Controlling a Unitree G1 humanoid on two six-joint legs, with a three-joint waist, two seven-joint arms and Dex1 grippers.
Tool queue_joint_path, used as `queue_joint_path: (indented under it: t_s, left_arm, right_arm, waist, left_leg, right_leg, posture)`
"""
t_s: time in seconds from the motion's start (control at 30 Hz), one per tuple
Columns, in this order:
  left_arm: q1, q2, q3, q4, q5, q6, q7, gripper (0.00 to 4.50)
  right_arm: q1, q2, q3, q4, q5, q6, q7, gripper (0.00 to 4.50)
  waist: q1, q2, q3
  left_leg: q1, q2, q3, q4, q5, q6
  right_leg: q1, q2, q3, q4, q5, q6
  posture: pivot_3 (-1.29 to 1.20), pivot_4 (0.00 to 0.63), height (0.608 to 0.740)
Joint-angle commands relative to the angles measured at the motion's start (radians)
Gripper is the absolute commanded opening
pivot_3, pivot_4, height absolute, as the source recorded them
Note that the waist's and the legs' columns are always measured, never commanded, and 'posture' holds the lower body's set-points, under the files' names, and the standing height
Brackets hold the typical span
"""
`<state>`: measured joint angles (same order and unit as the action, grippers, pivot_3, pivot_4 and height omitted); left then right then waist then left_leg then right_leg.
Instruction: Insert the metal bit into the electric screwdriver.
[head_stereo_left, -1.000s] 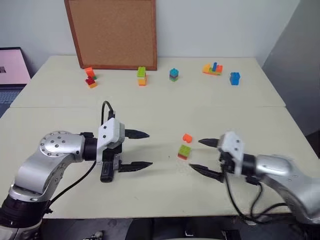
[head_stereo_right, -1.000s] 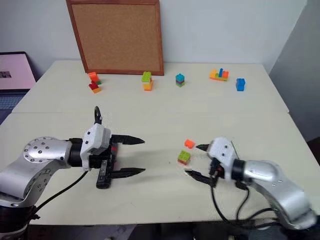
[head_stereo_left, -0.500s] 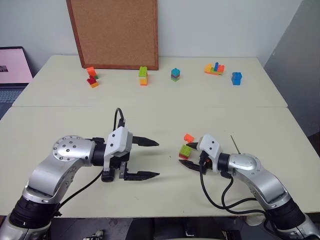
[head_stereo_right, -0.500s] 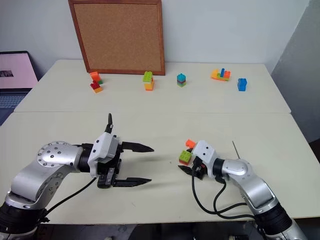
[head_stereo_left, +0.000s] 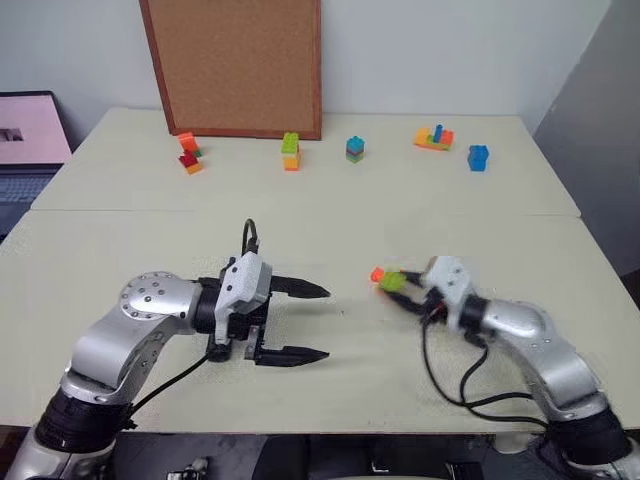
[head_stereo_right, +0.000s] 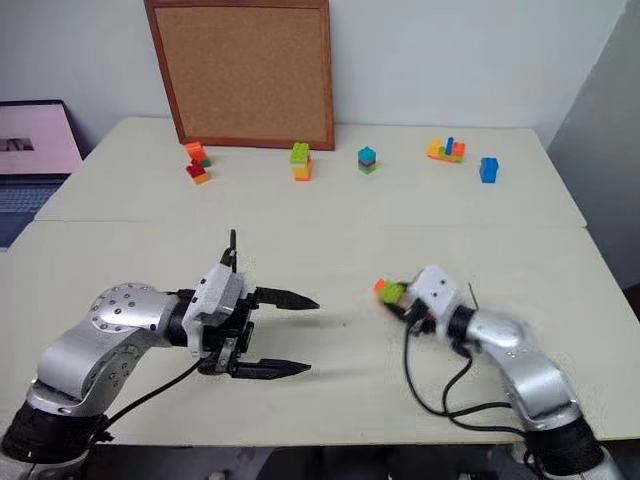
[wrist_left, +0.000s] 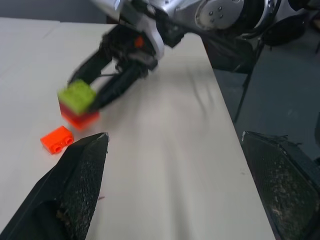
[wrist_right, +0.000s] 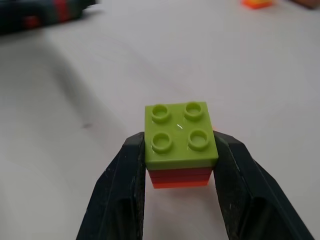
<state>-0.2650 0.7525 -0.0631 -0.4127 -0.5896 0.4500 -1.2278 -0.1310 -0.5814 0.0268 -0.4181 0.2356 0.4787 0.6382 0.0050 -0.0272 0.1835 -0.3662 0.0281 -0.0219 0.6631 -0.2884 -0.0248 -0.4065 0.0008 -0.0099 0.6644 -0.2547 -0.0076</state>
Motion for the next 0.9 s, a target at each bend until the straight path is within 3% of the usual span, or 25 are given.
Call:
queue_joint_path:
  t_s: [0.03,0.17,0.27,0.53,0.6,0.77,0.9]
  left_arm:
    - [-0.054,-0.069,-0.014,-0.004,-0.008,0.004,0.070,4.50]
    - [-0.108,-0.126,-0.057,0.019,-0.002,-0.001,0.074,4.50]
    - [-0.147,-0.160,-0.083,0.048,-0.003,0.013,0.080,4.50]
    - [-0.161,-0.157,-0.113,0.071,0.044,-0.029,0.050,4.50]
    - [-0.155,-0.158,-0.110,0.074,0.061,-0.039,0.058,4.50]
    - [-0.145,-0.153,-0.108,0.078,0.081,-0.054,0.057,4.50]
    - [-0.142,-0.124,-0.081,0.094,0.103,-0.054,0.067,4.50]
  right_arm:
    - [0.068,-0.033,-0.250,-0.042,0.022,0.040,-0.084,1.51]
    - [0.060,-0.027,-0.348,0.110,-0.046,0.025,-0.212,1.50]
    - [0.007,-0.005,-0.351,0.253,-0.082,0.014,-0.288,1.50]
    - [-0.078,0.049,-0.395,0.417,-0.068,0.030,-0.385,1.50]
    - [-0.071,0.063,-0.416,0.381,-0.041,0.049,-0.391,2.21]
    - [-0.057,0.070,-0.478,0.257,0.011,0.104,-0.406,3.34]
    - [-0.011,0.001,-0.461,0.098,0.019,0.110,-0.341,4.29]
  waist:
    - [0.004,0.000,0.000]
    - [-0.007,0.000,0.000]
    - [-0.012,0.000,0.000]
    - [-0.023,0.003,-0.001]
    - [-0.023,0.003,-0.001]
    - [-0.023,0.003,-0.001]
    - [-0.022,0.004,-0.001]
  left_leg:
    - [0.000,0.000,0.000,0.001,0.000,0.000]
    - [0.001,-0.001,0.001,0.001,0.000,0.000]
    - [0.002,-0.001,0.004,0.001,0.000,0.000]
    - [0.002,0.002,0.006,-0.001,0.000,0.000]
    - [0.002,0.002,0.006,-0.001,0.000,0.000]
    - [0.002,0.001,0.007,0.000,0.000,0.000]
    - [0.002,0.001,0.006,-0.001,0.000,0.000]
  right_leg:
    - [0.000,-0.001,0.000,-0.001,0.000,0.000]
    - [0.001,-0.001,0.001,0.000,0.001,0.001]
    - [0.001,0.000,0.002,0.001,0.001,0.000]
    - [0.000,0.010,0.002,0.004,0.001,-0.004]
    - [0.000,0.010,0.003,0.003,0.001,-0.004]
    - [0.000,0.009,0.003,0.003,0.001,-0.003]
    - [-0.001,0.008,0.003,0.002,0.001,-0.003]
  posture:
    - [0.00,0.150,0.740]
    - [0.00,0.150,0.740]
    - [0.00,0.150,0.740]
    - [0.00,0.150,0.740]
    - [0.00,0.150,0.740]
    - [0.00,0.150,0.740]
    - [0.00,0.150,0.740]
